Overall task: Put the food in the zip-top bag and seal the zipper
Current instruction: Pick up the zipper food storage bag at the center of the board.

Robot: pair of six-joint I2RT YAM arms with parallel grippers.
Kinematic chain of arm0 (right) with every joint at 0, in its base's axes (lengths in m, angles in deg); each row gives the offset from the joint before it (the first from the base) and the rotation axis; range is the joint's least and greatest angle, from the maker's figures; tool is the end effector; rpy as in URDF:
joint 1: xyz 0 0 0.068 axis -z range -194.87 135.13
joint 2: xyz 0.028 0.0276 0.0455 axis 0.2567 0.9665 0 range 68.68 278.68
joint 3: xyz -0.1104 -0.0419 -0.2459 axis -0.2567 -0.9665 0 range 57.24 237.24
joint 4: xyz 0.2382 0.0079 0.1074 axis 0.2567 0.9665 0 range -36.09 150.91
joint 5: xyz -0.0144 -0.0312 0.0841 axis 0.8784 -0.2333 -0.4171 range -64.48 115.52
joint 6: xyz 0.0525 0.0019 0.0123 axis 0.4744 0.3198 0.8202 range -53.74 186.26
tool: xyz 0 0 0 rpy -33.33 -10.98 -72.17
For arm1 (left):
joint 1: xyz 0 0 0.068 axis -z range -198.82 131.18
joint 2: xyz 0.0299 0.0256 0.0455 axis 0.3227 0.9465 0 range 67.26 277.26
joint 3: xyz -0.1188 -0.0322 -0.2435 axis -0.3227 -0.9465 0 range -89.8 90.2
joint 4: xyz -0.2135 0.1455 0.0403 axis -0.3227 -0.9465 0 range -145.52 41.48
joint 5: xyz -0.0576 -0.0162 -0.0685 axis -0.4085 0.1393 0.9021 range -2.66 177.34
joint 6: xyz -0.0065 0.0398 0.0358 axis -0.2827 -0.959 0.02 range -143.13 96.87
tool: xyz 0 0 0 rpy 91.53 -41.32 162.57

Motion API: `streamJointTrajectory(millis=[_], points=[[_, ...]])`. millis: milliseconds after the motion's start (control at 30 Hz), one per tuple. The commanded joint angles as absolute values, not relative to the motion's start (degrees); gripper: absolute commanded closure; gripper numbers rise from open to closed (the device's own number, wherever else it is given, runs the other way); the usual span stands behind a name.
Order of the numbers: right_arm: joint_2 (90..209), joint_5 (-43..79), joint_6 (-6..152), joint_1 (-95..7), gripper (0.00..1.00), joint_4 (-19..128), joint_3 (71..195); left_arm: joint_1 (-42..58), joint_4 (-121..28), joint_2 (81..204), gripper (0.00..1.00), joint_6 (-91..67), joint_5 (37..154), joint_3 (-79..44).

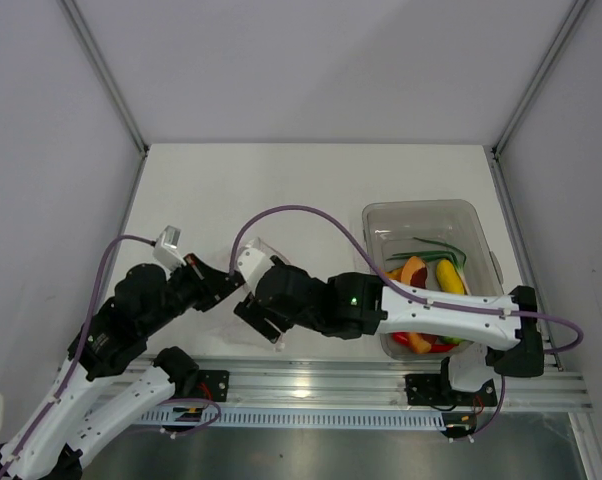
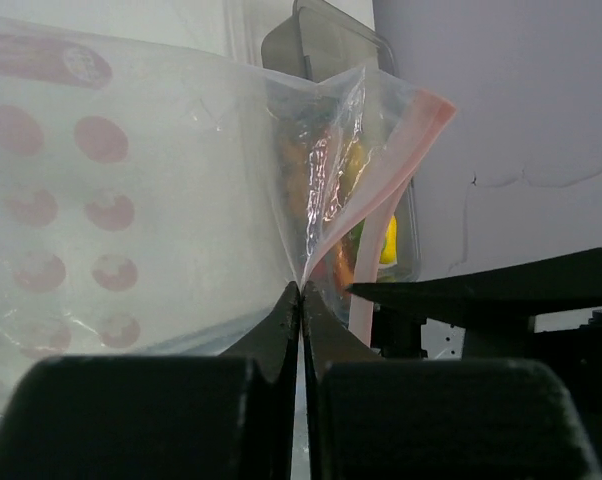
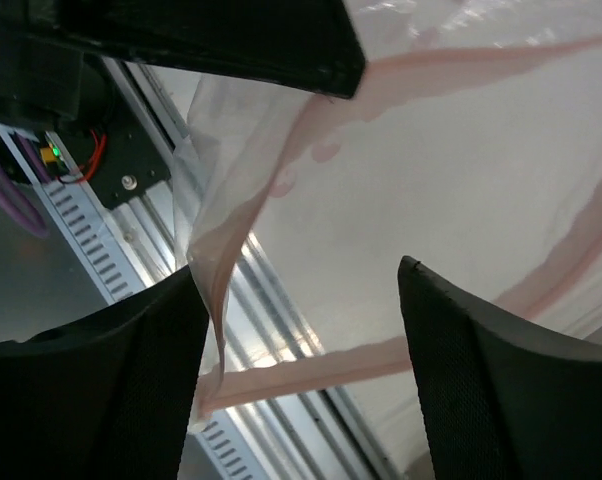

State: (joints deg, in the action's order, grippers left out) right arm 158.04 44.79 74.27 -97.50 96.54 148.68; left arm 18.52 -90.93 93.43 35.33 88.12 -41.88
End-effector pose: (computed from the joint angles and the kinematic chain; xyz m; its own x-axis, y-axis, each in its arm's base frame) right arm 0.0555 0.3370 0.3763 -0.2087 -0.5869 -0.7823 -0.8835 0.4561 -0.1066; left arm 0.0720 -0.0557 0.3377 -0.6724 -0.5588 -0.4854 0.0835 0.5943 -0.7999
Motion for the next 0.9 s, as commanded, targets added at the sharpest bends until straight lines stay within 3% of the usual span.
streamJointTrajectory(millis=[0,133,400,867], points=[[151.0,50.0,83.8,-96.7,0.22,96.0,147.8,18.9,-89.9,93.1,0.99,32.2,89.3,-42.0],[145.0,51.3,91.6,-93.5,0.16,96.2,143.4,18.9,-89.8,92.0,0.99,31.5,90.0,-42.5],[136.1,44.6,97.7,-86.1,0.19,91.4,132.7,18.9,-87.6,89.4,0.99,32.1,91.4,-45.0],[137.3,31.6,98.9,-81.1,0.30,76.9,122.9,18.9,-84.0,89.4,0.99,32.2,96.8,-46.2]])
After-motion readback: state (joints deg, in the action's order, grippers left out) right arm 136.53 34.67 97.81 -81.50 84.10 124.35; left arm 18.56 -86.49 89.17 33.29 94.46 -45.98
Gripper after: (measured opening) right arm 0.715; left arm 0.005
